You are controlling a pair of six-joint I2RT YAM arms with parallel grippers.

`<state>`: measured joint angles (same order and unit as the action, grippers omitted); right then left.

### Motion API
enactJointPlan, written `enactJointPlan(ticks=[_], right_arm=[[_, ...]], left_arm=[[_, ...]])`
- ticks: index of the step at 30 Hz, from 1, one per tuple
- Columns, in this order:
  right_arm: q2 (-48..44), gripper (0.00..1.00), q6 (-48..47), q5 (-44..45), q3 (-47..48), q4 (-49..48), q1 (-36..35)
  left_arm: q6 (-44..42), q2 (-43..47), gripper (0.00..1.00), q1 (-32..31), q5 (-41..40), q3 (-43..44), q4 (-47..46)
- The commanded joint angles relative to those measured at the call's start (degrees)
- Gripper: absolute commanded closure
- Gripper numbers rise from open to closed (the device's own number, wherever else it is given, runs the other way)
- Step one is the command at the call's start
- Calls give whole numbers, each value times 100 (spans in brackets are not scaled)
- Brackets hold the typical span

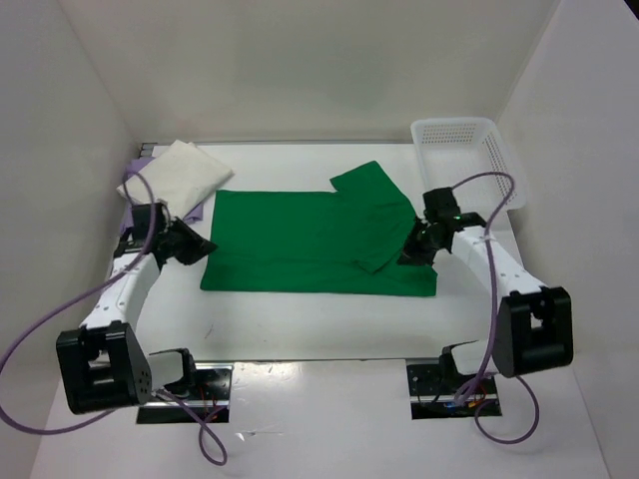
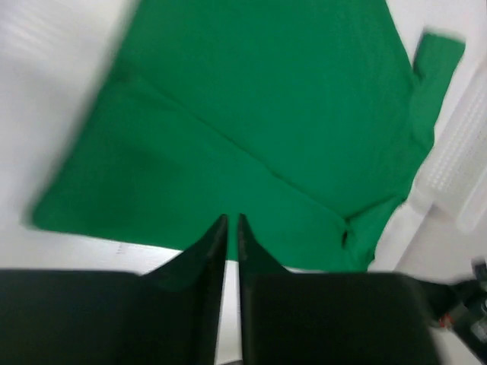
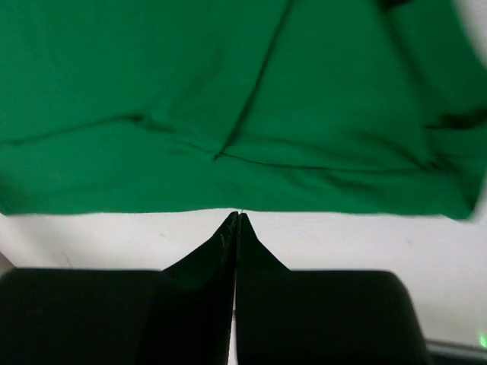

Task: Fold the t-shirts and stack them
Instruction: Fold the flattened tshirt in 1/3 of the way

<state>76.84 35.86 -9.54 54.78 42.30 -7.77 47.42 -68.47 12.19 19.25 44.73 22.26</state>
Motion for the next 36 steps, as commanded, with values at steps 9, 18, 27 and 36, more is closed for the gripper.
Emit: enactJointPlan(ticks=[9,18,27,36], right_arm=[[1174,100,27,-531,-688,-2068,-567],[1518,100,202,-610,-811,-2569,-568],[1712,100,264,-610,-565,-2613,-568],[2291,100,378,-996,110,-2807,-568]], left_arm=[[751,-1773,96,-2964,-465,326,-1549],[751,-2399,97,-3688,-527,379,-1822],[558,-2285,96,-3688,-887,-69,-1628],[558,-2171,93,-3636,-1071,-184,-1559]])
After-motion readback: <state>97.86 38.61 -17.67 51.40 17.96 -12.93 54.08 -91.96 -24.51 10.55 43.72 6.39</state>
